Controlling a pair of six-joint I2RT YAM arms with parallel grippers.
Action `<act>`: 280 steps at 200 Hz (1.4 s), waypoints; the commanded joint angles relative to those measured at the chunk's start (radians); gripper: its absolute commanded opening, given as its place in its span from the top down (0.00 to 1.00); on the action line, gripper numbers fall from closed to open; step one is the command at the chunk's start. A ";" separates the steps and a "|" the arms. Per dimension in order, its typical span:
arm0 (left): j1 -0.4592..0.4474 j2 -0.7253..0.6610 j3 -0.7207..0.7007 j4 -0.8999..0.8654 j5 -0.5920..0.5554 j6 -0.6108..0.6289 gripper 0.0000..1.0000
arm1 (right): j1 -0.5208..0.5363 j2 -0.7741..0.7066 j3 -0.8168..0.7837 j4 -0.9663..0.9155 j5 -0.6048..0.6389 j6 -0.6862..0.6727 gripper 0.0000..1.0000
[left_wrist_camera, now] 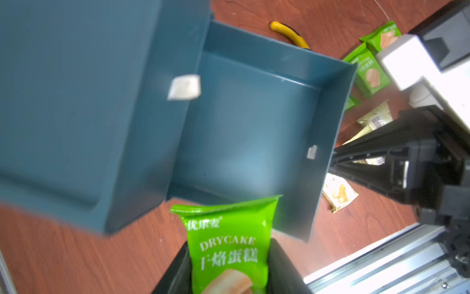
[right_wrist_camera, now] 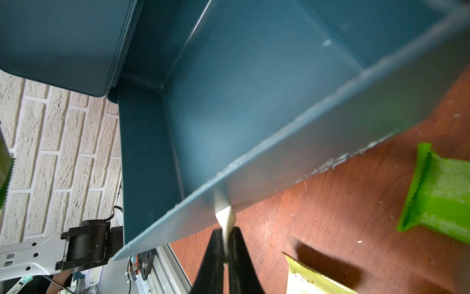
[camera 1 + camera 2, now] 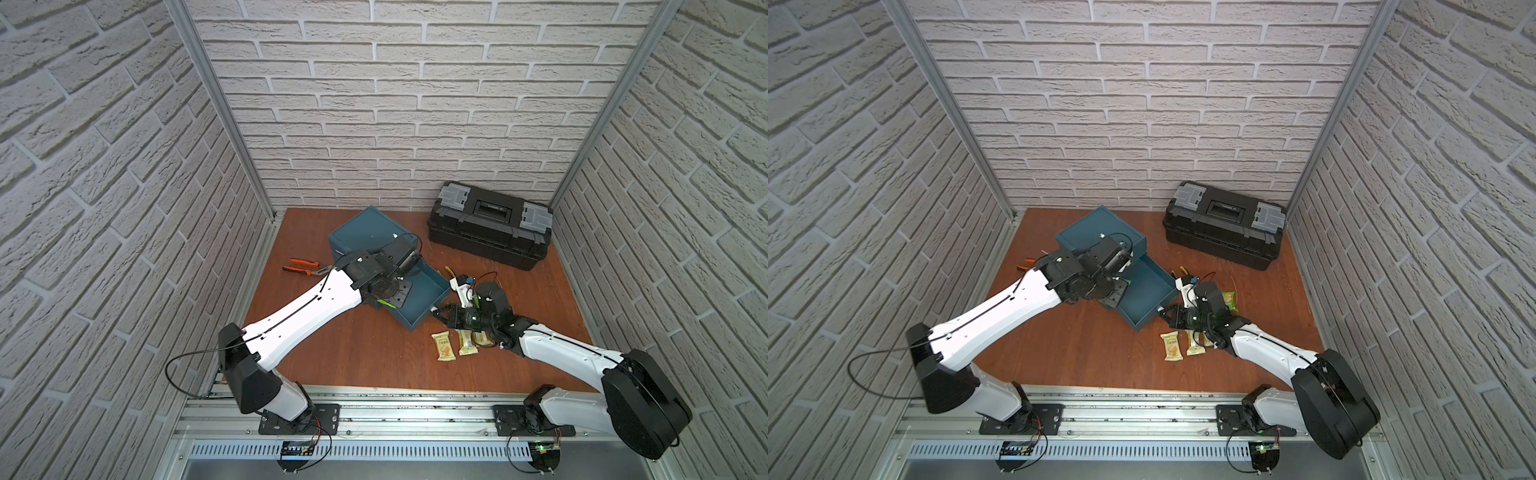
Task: Take the cookies out of the drawer
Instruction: Place the cookie at the center of the board.
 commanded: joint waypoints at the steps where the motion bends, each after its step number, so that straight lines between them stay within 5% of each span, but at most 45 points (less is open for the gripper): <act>1: 0.007 -0.088 -0.122 -0.026 -0.033 -0.126 0.58 | -0.002 0.008 0.029 0.021 -0.032 -0.027 0.96; 52: 0.071 -0.291 -0.437 0.038 -0.007 -0.252 0.58 | -0.002 0.018 0.035 0.020 -0.051 -0.036 0.96; 98: 0.150 -0.291 -0.682 0.251 0.113 -0.245 0.58 | -0.003 0.022 0.040 0.025 -0.049 -0.031 0.96; 160: 0.272 -0.199 -0.770 0.337 0.100 -0.198 0.58 | -0.002 0.019 0.054 0.008 -0.053 -0.033 0.96; 212: 0.288 -0.077 -0.785 0.374 0.099 -0.183 0.54 | -0.002 0.024 0.069 0.008 -0.051 -0.030 0.96; 280: 0.299 -0.087 -0.773 0.364 0.075 -0.179 0.31 | -0.001 0.037 0.093 -0.011 -0.056 -0.039 0.96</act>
